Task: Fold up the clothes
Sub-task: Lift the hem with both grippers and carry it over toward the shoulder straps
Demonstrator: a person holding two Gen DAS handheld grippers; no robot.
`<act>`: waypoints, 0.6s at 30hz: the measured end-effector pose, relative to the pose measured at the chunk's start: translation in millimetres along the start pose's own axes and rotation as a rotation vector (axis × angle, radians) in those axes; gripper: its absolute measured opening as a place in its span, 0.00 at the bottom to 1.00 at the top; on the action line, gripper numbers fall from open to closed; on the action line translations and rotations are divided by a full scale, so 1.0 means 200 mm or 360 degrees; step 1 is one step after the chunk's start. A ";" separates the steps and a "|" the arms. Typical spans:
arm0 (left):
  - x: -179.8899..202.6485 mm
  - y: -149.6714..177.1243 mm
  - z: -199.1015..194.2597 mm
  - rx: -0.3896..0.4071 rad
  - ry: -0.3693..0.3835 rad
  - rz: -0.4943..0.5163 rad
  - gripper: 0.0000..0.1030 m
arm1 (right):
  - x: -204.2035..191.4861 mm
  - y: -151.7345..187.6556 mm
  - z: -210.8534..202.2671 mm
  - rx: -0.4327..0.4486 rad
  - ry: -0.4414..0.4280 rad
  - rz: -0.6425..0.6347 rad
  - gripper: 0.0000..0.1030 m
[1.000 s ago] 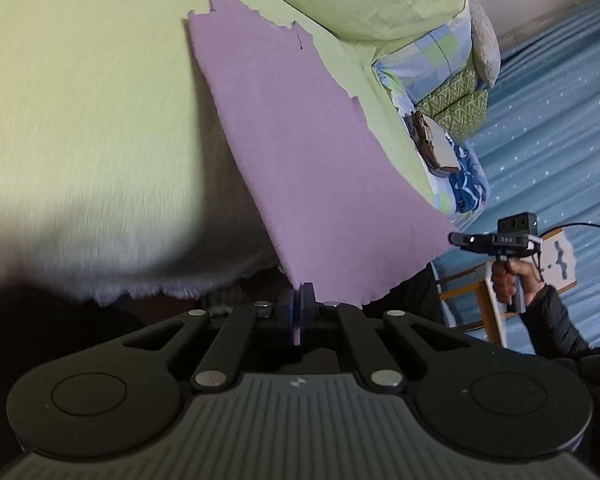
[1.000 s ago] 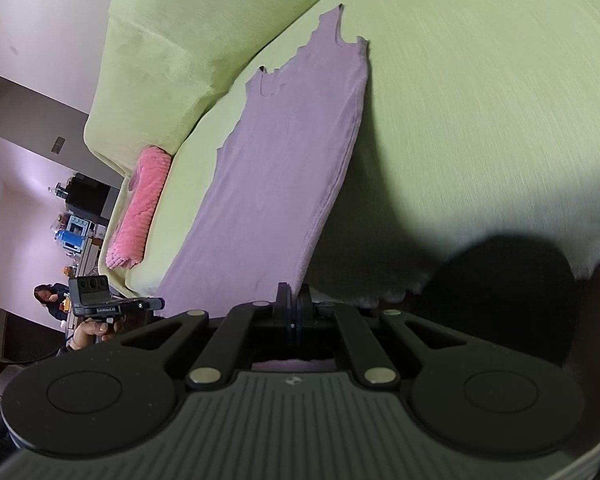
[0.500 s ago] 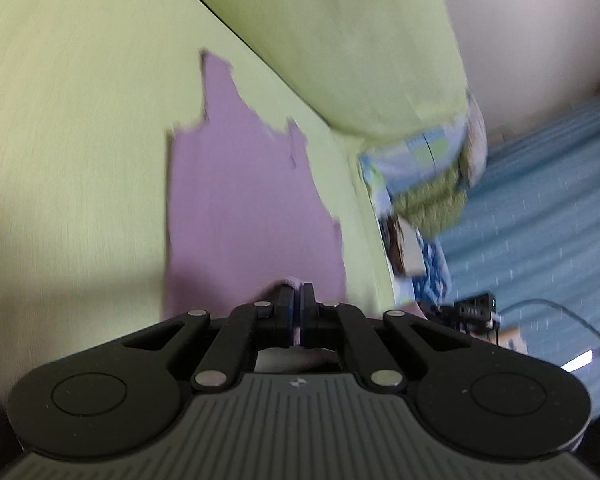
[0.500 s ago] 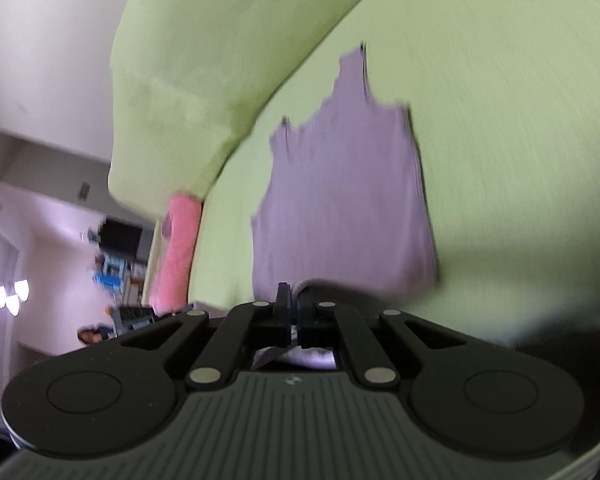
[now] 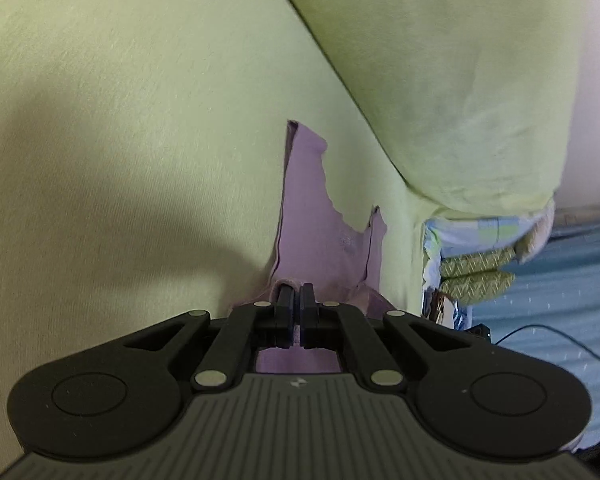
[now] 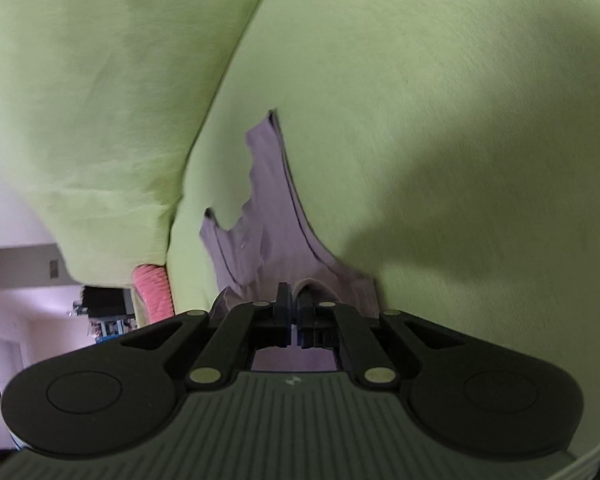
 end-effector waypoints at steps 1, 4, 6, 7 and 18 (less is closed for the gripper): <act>0.01 -0.03 0.00 -0.0006 -0.0005 -0.0023 0.00 | -0.02 -0.03 -0.01 -0.0003 0.0017 0.0015 0.01; 0.04 -0.12 0.01 -0.0022 -0.0026 -0.0066 0.00 | -0.09 -0.13 0.00 -0.0032 0.0075 0.0038 0.01; 0.04 -0.19 0.05 -0.0024 -0.0035 -0.0102 0.00 | -0.12 -0.20 0.00 -0.0042 0.0098 0.0032 0.01; 0.04 -0.21 0.07 -0.0027 -0.0040 -0.0106 0.00 | -0.13 -0.23 0.00 -0.0045 0.0109 0.0033 0.01; 0.00 -0.47 0.32 -0.0063 -0.0059 -0.0177 0.00 | -0.12 -0.47 0.13 -0.0073 0.0208 0.0075 0.01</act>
Point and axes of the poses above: each gripper's, at about its wrist camera, not at the fingertips, and z roughly the way its jaws point, x to its right, y to its underside, the point moved 3 cm from there along z, roughly the way its jaws point, and after that the axes turned 4 degrees about -x, right-handed, at the moved point
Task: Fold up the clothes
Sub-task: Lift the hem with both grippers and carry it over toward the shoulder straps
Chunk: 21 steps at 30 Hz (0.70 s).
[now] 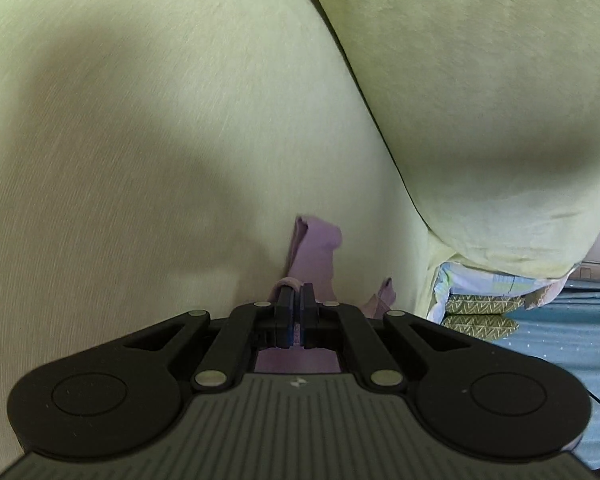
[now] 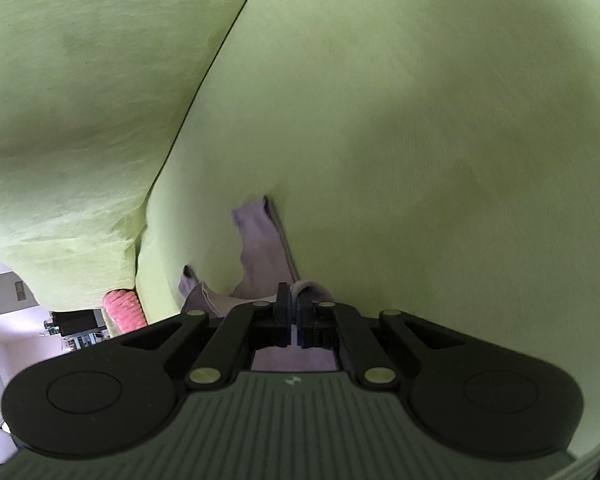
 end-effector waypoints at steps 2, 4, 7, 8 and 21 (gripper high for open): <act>-0.01 -0.04 0.00 0.0011 0.0000 -0.0007 0.00 | 0.00 -0.04 0.00 0.0007 0.0009 -0.0006 0.01; -0.01 -0.07 0.00 0.0012 0.0003 -0.0011 0.00 | -0.01 -0.07 -0.01 0.0024 0.0013 -0.0018 0.01; -0.02 -0.10 0.04 -0.0008 -0.0002 -0.0017 0.00 | -0.03 -0.11 0.01 0.0028 0.0025 -0.0031 0.01; -0.02 -0.11 0.05 -0.0013 -0.0016 -0.0016 0.00 | -0.04 -0.13 0.03 0.0026 0.0038 -0.0037 0.01; 0.08 -0.14 -0.08 0.0197 -0.0242 0.0289 0.27 | -0.14 -0.14 -0.03 0.0365 0.0074 -0.0209 0.26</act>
Point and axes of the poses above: each gripper's, at about its wrist camera, not at the fingertips, and z roughly the way its jaws point, x to its right, y to its underside, the point moved 3 cm from there along z, roughly the way its jaws point, and after that the axes turned 4 degrees about -x, right-handed, at the moved point
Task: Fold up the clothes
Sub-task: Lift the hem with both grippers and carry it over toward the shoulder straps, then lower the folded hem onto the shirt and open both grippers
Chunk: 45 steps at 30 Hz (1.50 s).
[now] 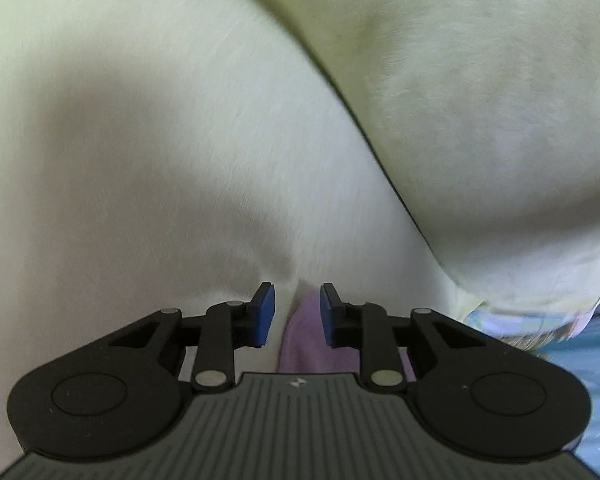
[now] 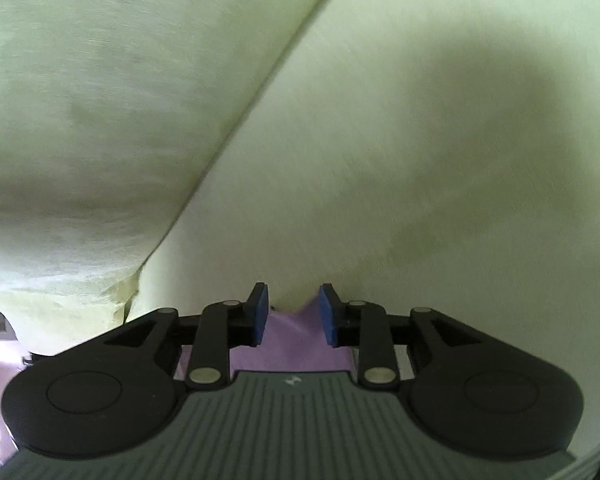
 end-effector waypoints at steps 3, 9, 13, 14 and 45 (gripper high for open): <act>0.09 0.02 0.03 -0.0095 -0.0093 0.0241 0.32 | -0.10 0.03 0.01 -0.0032 0.0087 -0.0259 0.30; 0.17 0.07 0.17 -0.0225 -0.0204 0.0504 0.33 | -0.25 0.14 0.10 -0.0095 0.0285 -0.0784 0.30; 0.14 0.06 0.16 -0.0179 -0.0166 0.0532 0.33 | -0.25 0.15 0.16 -0.0075 0.0336 -0.0879 0.30; 0.14 0.05 0.16 -0.0167 -0.0166 0.0536 0.33 | -0.24 0.16 0.18 -0.0074 0.0345 -0.0883 0.30; 1.48 0.36 0.96 -0.1068 -0.0021 0.2561 0.43 | 0.30 1.00 -0.37 0.0345 0.0302 -0.0131 0.34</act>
Point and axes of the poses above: each gripper's, at about its wrist camera, not at the fingertips, and z roughly the way its jaws point, x to its right, y to its underside, the point moved 3 cm from there along z, roughly the way its jaws point, and after that the axes turned 4 degrees about -x, right-handed, at the moved point
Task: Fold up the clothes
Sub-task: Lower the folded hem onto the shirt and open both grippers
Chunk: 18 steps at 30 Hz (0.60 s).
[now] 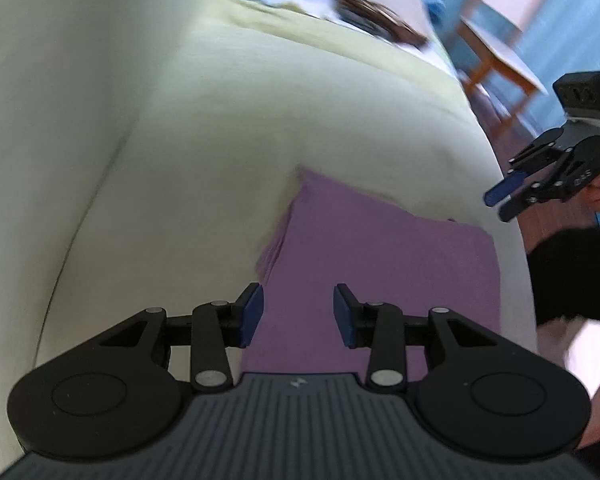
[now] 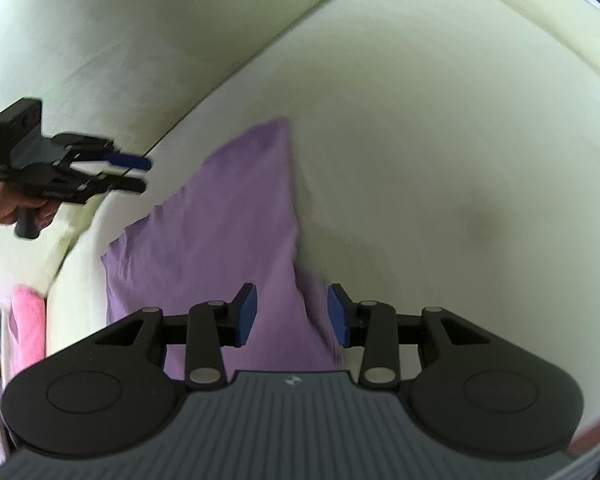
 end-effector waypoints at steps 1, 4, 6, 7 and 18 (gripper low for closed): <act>0.00 -0.02 0.01 -0.0010 0.0001 0.0020 0.43 | 0.02 0.03 0.00 0.0008 -0.0009 0.0036 0.34; -0.04 -0.08 0.05 -0.0038 0.0000 0.0048 0.45 | 0.05 0.14 0.03 0.0019 -0.0046 0.0118 0.34; -0.06 -0.11 0.06 -0.0040 -0.0003 0.0062 0.47 | 0.07 0.21 0.06 0.0016 -0.0064 0.0160 0.34; -0.07 -0.13 0.06 -0.0042 -0.0001 0.0064 0.47 | 0.08 0.23 0.07 0.0019 -0.0076 0.0188 0.34; -0.08 -0.18 0.23 -0.0145 -0.0014 0.0148 0.48 | 0.11 0.31 0.17 0.0164 -0.0208 0.0458 0.43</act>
Point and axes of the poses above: each gripper's, at about its wrist camera, not at the fingertips, and z roughly the way its jaws point, x to its right, y to its underside, the point moved 3 cm from there along z, roughly the way its jaws point, and after that the axes turned 4 degrees about -x, right-handed, at the moved point
